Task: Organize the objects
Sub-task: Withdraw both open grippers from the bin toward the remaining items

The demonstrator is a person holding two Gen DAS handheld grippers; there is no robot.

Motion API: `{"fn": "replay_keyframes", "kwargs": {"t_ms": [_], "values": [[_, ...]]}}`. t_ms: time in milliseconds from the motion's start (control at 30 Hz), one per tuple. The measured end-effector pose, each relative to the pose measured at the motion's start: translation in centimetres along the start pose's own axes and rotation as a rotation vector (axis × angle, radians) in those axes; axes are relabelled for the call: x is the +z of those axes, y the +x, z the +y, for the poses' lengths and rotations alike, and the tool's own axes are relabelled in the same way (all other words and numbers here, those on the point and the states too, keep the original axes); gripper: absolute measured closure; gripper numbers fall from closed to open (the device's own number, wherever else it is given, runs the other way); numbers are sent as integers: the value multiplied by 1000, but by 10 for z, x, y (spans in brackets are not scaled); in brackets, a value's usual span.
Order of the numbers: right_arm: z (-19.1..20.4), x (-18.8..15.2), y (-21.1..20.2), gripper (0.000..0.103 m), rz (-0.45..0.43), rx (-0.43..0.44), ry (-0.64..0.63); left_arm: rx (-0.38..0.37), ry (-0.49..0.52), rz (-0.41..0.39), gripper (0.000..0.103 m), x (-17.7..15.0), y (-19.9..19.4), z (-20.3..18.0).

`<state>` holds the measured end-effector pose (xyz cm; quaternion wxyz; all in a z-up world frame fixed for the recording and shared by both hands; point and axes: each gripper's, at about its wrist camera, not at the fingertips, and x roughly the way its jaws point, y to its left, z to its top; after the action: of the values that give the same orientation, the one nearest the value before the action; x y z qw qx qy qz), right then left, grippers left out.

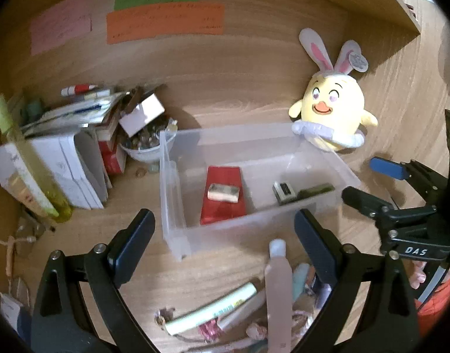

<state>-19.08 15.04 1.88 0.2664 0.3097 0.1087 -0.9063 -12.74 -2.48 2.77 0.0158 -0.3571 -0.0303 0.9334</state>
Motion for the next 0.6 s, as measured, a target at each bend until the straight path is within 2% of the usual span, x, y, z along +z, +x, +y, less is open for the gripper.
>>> {"fn": "replay_keyframes", "kwargs": {"t_ms": [300, 600], "values": [[2, -34, -22, 20, 12, -11, 20, -7, -4, 30, 6, -28, -5, -5], [-2, -69, -24, 20, 60, 12, 78, -46, 13, 127, 6, -45, 24, -19]]}}
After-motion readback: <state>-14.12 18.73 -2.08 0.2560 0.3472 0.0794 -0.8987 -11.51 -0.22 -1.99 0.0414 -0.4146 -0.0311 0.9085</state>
